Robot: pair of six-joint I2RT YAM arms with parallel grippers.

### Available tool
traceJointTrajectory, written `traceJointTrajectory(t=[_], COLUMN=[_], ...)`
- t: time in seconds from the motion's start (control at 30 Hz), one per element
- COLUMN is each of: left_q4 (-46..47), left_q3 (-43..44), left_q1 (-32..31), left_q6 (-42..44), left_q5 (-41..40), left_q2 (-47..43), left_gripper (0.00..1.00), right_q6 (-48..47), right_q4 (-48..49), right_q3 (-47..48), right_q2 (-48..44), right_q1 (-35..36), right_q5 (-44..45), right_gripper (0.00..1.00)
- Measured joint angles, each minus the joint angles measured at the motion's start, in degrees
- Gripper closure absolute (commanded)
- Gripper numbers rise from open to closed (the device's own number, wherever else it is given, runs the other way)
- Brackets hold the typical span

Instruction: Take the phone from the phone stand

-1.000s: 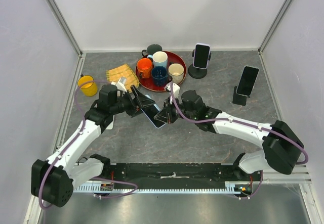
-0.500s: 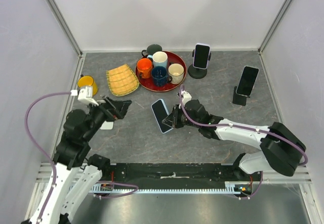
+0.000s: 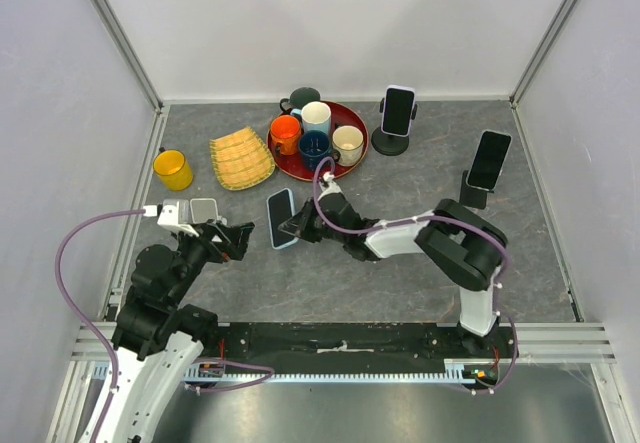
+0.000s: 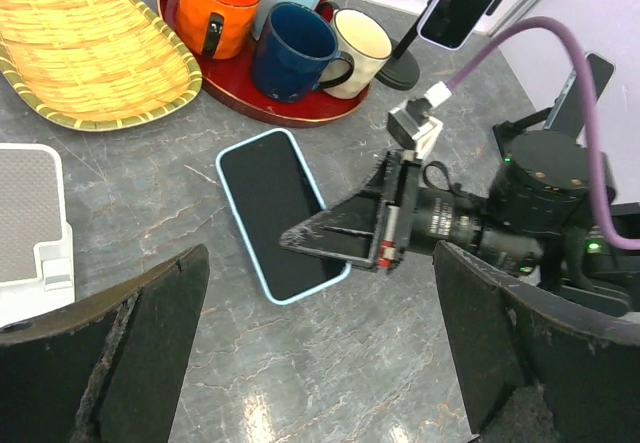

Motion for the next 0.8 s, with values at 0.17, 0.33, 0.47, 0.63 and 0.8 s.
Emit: traceJointTrajectory(t=[0.17, 0.33, 0.47, 0.63, 0.8], left_q4=[-0.02, -0.07, -0.13, -0.48, -0.50], left_q3=[-0.07, -0.07, -0.07, -0.07, -0.07], left_q1=[-0.11, -1.18, -2.21, -3.39, -4.50], left_q6=[0.57, 0.76, 0.81, 0.87, 0.90], left_q5=[-1.05, -2.67, -3.04, -3.41, -4.07], left_q2=[-0.42, -0.70, -0.72, -1.03, -1.31], left_gripper=[0.00, 0.01, 0.01, 0.01, 0.02], right_q6=[4.85, 7.34, 8.11, 8.85, 9.01], right_q4=[4.85, 5.49, 5.51, 5.27, 4.26], right_q3=[5.31, 6.34, 6.34, 6.08, 4.79], right_q2=[8.00, 12.11, 12.37, 12.37, 10.12], right_q1=[0.98, 1.73, 2.32, 2.58, 2.71], right_q5=[1.95, 4.96, 6.71, 7.52, 7.74], right_gripper=[1.00, 0.91, 0.67, 0.46, 0.20])
